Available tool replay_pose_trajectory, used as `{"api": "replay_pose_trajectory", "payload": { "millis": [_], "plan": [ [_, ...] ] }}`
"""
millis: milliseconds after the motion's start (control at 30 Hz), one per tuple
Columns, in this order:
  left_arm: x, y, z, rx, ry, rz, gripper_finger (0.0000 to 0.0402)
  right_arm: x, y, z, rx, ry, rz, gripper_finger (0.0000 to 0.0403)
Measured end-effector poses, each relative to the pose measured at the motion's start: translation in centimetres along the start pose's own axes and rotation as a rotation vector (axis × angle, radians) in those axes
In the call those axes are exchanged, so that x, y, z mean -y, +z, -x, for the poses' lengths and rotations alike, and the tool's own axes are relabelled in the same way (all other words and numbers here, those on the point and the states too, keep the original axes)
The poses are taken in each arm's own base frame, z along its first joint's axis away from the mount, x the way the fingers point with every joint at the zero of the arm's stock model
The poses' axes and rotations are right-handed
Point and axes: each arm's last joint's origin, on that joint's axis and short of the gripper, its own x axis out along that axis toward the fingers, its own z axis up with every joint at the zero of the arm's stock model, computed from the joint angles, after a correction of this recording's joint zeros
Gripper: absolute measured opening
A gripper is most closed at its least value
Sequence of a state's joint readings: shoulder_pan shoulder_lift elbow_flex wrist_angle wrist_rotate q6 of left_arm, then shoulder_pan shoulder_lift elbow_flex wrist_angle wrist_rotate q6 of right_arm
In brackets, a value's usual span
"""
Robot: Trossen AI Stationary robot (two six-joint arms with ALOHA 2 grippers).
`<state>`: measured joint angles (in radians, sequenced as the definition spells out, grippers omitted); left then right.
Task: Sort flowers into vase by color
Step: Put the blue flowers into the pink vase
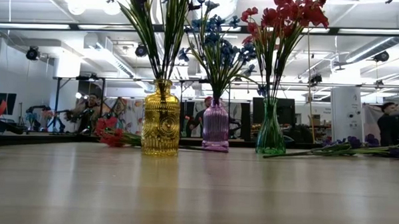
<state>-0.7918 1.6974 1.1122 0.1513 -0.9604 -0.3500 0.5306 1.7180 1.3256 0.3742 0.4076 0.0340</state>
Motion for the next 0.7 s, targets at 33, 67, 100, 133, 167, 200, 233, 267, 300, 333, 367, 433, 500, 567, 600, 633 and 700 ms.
{"api": "replay_pose_trajectory", "payload": {
  "millis": [33,67,100,133,167,200,233,267,300,333,367,433,500,567,600,633,700],
  "plan": [
    [0.0,0.0,0.0,0.001,-0.001,0.002,0.0,0.2,0.0,-0.1,-0.015,-0.005,0.002,0.0151],
    [0.0,0.0,0.0,0.002,-0.001,0.003,0.0,0.3,0.0,-0.2,-0.031,-0.008,0.005,0.014],
    [0.0,0.0,0.0,0.002,0.001,0.003,0.0,0.3,0.1,-0.2,-0.038,-0.01,0.007,0.0127],
    [0.0,0.0,0.0,0.002,0.002,0.003,0.0,0.4,0.1,-0.3,-0.044,-0.013,0.01,0.0113],
    [0.0,0.0,0.0,0.003,0.004,0.006,0.0,0.4,0.2,-0.3,-0.046,-0.013,0.011,0.0097],
    [0.0,0.0,0.0,0.004,0.007,0.011,0.0001,0.4,0.2,-0.3,-0.047,-0.013,0.011,0.0079],
    [0.0,0.0,0.0,0.004,0.006,0.014,0.0003,0.4,0.2,-0.3,-0.047,-0.012,0.012,0.0061],
    [0.0,0.0,0.0,0.005,0.006,0.015,0.0007,0.4,0.2,-0.3,-0.049,-0.012,0.019,0.0044],
    [0.0,0.0,0.0,0.005,0.005,0.015,0.0011,0.4,0.2,-0.2,-0.052,-0.01,0.025,0.0027],
    [0.0,0.0,0.0,0.005,0.005,0.015,0.0016,0.4,0.3,-0.2,-0.054,-0.011,0.027,0.0021],
    [0.0,0.1,0.0,0.006,0.002,0.017,0.0022,0.5,0.3,-0.1,-0.059,-0.01,0.025,0.002],
    [-0.1,0.5,0.2,0.011,-0.007,0.028,0.0036,0.7,0.7,0.4,-0.074,-0.006,0.013,0.0021],
    [-0.3,1.1,0.7,0.022,-0.021,0.046,0.0054,1.1,1.4,1.0,-0.092,-0.001,0.005,0.0021],
    [-0.5,1.9,1.3,0.035,-0.036,0.056,0.0074,1.6,2.5,2.2,-0.108,-0.009,0.003,0.002],
    [-0.6,2.3,1.6,0.038,-0.043,0.054,0.0085,1.9,3.2,2.8,-0.108,-0.012,-0.002,0.002],
    [-0.9,2.6,2.0,0.041,-0.049,0.051,0.0094,2.3,4.0,3.5,-0.102,-0.015,-0.005,0.002],
    [-1.5,3.5,2.7,0.046,-0.056,0.031,0.0111,3.2,5.8,5.2,-0.09,-0.021,-0.012,0.0019]
  ]
}}
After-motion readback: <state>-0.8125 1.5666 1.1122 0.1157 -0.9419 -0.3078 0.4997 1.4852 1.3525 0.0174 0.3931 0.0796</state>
